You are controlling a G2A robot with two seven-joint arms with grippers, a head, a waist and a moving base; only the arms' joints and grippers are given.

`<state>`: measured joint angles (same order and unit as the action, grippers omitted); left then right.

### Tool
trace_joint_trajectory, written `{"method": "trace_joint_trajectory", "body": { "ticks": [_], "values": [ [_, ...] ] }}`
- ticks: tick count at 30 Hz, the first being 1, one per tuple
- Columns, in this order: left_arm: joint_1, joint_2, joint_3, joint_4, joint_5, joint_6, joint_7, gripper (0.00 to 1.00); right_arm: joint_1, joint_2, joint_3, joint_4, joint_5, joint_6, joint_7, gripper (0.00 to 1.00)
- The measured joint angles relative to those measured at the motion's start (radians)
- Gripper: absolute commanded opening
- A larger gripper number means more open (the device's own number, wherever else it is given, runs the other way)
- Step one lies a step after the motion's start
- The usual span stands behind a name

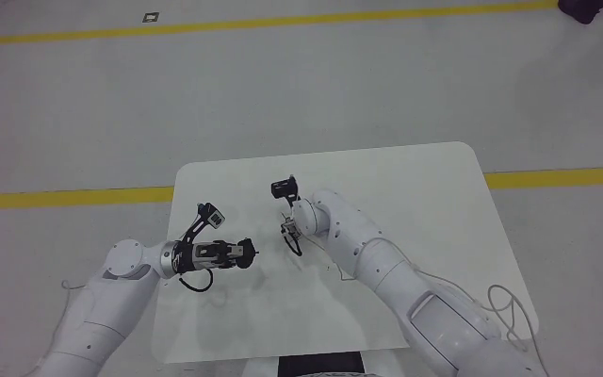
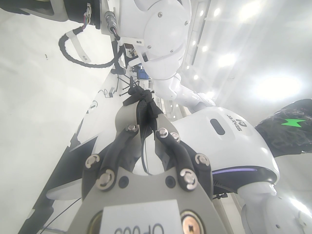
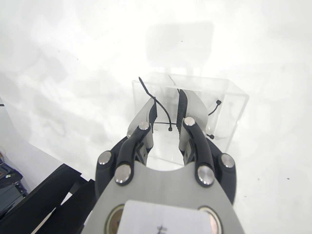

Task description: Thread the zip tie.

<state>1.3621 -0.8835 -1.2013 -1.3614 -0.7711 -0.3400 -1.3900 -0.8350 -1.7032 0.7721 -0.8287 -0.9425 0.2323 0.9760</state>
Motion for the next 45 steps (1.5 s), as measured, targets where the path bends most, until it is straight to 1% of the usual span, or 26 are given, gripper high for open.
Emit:
{"method": "trace_joint_trajectory", "body": {
  "ticks": [3, 7, 11, 14, 19, 23, 25, 30, 32, 35, 40, 45],
  "values": [
    [0.0, 0.0, 0.0, 0.0, 0.0, 0.0, 0.0, 0.0, 0.006, -0.004, -0.004, 0.014, 0.003, -0.001, -0.006, 0.0],
    [0.0, 0.0, 0.0, 0.0, 0.0, 0.0, 0.0, 0.0, 0.012, -0.008, -0.002, 0.018, 0.007, 0.004, -0.015, 0.0],
    [0.0, 0.0, 0.0, 0.0, 0.0, 0.0, 0.0, 0.0, 0.008, -0.004, 0.01, -0.011, 0.004, 0.021, -0.008, 0.0],
    [0.0, 0.0, 0.0, 0.0, 0.0, 0.0, 0.0, 0.0, -0.006, 0.004, 0.028, -0.053, 0.003, 0.032, 0.009, 0.0],
    [0.0, 0.0, 0.0, 0.0, 0.0, 0.0, 0.0, 0.0, -0.048, 0.029, 0.072, -0.152, -0.019, 0.046, 0.052, 0.0],
    [0.0, 0.0, 0.0, 0.0, 0.0, 0.0, 0.0, 0.0, -0.091, 0.052, 0.12, -0.233, -0.03, 0.043, 0.081, 0.0],
    [0.0, 0.0, 0.0, 0.0, 0.0, 0.0, 0.0, 0.0, -0.118, 0.064, 0.148, -0.278, -0.022, 0.032, 0.091, 0.0],
    [0.0, 0.0, 0.0, 0.0, 0.0, 0.0, 0.0, 0.0, -0.18, 0.087, 0.223, -0.363, 0.048, -0.016, 0.109, 0.0],
    [0.0, 0.0, 0.0, 0.0, 0.0, 0.0, 0.0, 0.0, -0.195, 0.093, 0.244, -0.379, 0.076, -0.035, 0.117, 0.0],
    [0.0, 0.0, 0.0, 0.0, 0.0, 0.0, 0.0, 0.0, -0.21, 0.099, 0.266, -0.392, 0.119, -0.061, 0.132, 0.0],
    [0.0, 0.0, 0.0, 0.0, 0.0, 0.0, 0.0, 0.0, -0.228, 0.107, 0.3, -0.408, 0.225, -0.099, 0.154, 0.0],
    [0.0, 0.0, 0.0, 0.0, 0.0, 0.0, 0.0, 0.0, -0.238, 0.119, 0.353, -0.417, 0.357, -0.128, 0.217, 0.0]
  ]
}}
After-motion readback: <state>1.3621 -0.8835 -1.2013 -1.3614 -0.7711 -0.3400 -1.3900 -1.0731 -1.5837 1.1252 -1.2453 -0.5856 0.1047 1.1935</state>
